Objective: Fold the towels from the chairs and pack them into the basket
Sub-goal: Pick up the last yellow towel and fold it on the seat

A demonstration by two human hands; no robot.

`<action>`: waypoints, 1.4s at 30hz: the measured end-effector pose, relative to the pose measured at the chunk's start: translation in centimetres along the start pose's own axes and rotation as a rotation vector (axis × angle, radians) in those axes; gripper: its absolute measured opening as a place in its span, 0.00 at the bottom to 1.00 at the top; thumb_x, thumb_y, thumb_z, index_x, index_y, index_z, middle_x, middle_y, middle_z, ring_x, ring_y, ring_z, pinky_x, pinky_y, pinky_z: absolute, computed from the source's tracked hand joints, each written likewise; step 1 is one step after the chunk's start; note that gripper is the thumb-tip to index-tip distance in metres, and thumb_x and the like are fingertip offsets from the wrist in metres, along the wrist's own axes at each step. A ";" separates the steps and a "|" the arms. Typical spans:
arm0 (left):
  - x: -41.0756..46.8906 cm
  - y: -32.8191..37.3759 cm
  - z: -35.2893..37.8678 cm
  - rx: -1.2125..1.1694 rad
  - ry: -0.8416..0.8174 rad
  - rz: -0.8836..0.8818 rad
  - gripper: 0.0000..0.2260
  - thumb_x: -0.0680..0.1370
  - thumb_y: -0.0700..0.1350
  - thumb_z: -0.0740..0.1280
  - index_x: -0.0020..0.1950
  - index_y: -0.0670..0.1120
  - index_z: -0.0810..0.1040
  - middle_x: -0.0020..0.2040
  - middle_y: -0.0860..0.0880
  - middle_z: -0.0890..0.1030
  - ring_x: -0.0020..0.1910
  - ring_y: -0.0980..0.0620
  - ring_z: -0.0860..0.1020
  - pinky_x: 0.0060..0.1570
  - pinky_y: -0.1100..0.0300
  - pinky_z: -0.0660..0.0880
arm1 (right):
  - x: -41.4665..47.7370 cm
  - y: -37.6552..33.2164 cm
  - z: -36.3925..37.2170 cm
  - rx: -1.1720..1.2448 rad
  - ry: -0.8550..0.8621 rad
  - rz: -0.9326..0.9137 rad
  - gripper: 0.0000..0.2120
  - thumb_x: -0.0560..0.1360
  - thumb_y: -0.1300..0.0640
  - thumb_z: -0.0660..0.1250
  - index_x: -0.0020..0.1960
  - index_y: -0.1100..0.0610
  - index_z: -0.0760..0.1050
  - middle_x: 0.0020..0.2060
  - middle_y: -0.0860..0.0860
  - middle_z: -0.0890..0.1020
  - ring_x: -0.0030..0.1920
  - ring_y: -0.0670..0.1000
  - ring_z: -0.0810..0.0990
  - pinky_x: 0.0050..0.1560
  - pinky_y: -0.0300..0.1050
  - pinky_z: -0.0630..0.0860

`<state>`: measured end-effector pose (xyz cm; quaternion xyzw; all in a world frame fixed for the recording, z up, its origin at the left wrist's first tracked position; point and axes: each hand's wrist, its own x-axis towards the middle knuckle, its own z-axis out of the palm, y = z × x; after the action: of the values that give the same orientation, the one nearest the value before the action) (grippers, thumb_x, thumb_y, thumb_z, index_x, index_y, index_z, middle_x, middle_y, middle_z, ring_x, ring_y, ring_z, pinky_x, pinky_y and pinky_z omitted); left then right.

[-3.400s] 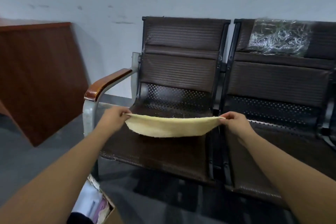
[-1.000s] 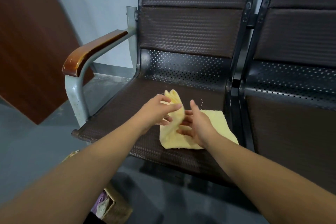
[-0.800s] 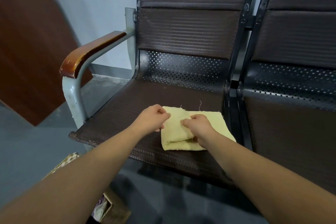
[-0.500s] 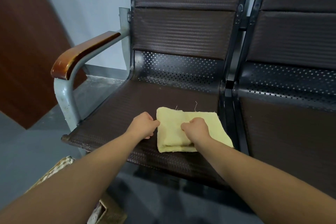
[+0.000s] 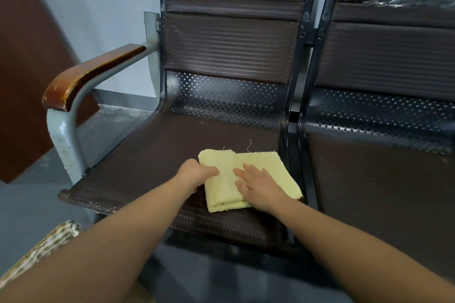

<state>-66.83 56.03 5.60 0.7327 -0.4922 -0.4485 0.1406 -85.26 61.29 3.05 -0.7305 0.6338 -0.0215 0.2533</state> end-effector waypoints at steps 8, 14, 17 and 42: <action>-0.5 0.6 -2.5 -0.024 0.145 0.106 0.12 0.73 0.49 0.69 0.47 0.41 0.76 0.41 0.46 0.78 0.37 0.49 0.76 0.31 0.57 0.67 | 0.3 -5.0 0.9 0.387 0.013 0.004 0.22 0.85 0.50 0.50 0.78 0.52 0.62 0.79 0.52 0.60 0.80 0.51 0.54 0.78 0.49 0.45; -2.2 2.1 -3.6 0.083 0.179 0.211 0.11 0.73 0.49 0.69 0.48 0.42 0.76 0.43 0.47 0.77 0.40 0.51 0.75 0.32 0.56 0.65 | 0.7 -6.2 -1.3 0.863 -0.051 0.205 0.12 0.79 0.54 0.64 0.53 0.59 0.83 0.52 0.52 0.84 0.52 0.51 0.79 0.58 0.47 0.75; -3.4 3.1 -2.4 0.130 0.152 0.293 0.13 0.73 0.51 0.70 0.52 0.44 0.76 0.46 0.48 0.79 0.42 0.52 0.77 0.32 0.57 0.67 | 1.3 -4.6 -2.6 1.073 0.083 0.328 0.17 0.81 0.50 0.62 0.53 0.63 0.82 0.46 0.54 0.82 0.44 0.52 0.79 0.53 0.49 0.78; -1.1 0.8 1.1 -0.565 -0.183 -0.109 0.24 0.68 0.51 0.79 0.60 0.43 0.79 0.52 0.44 0.85 0.50 0.43 0.84 0.54 0.46 0.81 | 1.5 -1.3 -1.0 1.288 0.101 0.525 0.16 0.79 0.53 0.67 0.63 0.62 0.75 0.54 0.57 0.83 0.54 0.58 0.83 0.59 0.58 0.80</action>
<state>-68.30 56.84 6.11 0.6463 -0.3187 -0.6388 0.2696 -84.09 59.66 3.98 -0.2556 0.6613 -0.3651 0.6034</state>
